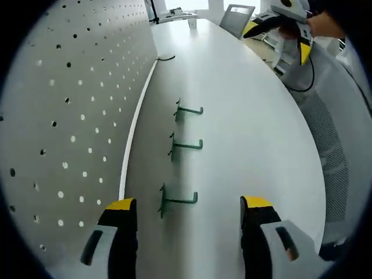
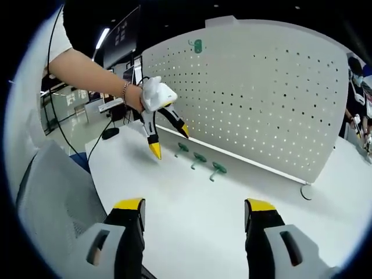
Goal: Insert the hook assembly into the mounting plate slot until the hook locks in place.
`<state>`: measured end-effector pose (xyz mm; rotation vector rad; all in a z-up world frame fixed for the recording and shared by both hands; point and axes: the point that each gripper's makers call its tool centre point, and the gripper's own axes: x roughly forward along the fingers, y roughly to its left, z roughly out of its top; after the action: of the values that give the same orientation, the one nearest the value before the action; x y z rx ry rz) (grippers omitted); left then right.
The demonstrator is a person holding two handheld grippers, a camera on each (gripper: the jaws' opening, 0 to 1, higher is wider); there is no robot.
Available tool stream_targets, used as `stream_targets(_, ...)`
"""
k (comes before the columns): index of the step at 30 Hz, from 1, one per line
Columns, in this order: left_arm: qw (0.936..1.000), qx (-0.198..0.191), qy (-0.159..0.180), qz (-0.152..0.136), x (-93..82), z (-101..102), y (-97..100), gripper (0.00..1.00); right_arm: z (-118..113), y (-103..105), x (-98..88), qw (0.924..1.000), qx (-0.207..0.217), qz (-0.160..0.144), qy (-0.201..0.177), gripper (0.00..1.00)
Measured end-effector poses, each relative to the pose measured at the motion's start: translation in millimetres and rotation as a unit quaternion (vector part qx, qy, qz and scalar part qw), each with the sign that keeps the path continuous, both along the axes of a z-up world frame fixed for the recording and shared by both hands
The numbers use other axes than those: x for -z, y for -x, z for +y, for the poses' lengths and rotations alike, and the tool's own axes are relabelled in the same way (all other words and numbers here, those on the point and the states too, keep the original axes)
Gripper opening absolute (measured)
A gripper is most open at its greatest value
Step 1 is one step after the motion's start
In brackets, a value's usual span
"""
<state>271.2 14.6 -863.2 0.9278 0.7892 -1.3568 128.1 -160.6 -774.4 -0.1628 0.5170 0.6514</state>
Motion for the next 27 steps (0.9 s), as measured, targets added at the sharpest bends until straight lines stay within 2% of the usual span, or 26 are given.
stream_targets(14, 0.9988, 0.033, -0.032, 0.018, 14.9, -1, 1.6, 0.75, 0, 2, 0.7, 1.0, 0.0, 0.003, 0.002, 0.69)
stream_targets(17, 0.9974, 0.048, -0.051, 0.019, 22.3, 3, 3.8, 0.76, 2, 4, 2.4, 0.9999, -0.007, 0.004, 0.011, 0.7)
stream_targets(18, 0.9978, 0.042, -0.044, 0.028, 21.1, 1, 5.0, 0.76, 2, 4, 2.5, 0.9999, -0.007, 0.004, 0.01, 0.7)
stream_targets(20, 0.9978, 0.041, -0.046, 0.024, 21.4, 2, 2.2, 0.78, 2, 4, 2.4, 1.0, -0.004, 0.006, 0.005, 0.72)
stream_targets(27, 0.9978, 0.03, -0.041, 0.042, 23.3, 4, 2.4, 0.78, 3, 5, 2.4, 1.0, -0.004, 0.007, 0.0, 0.75)
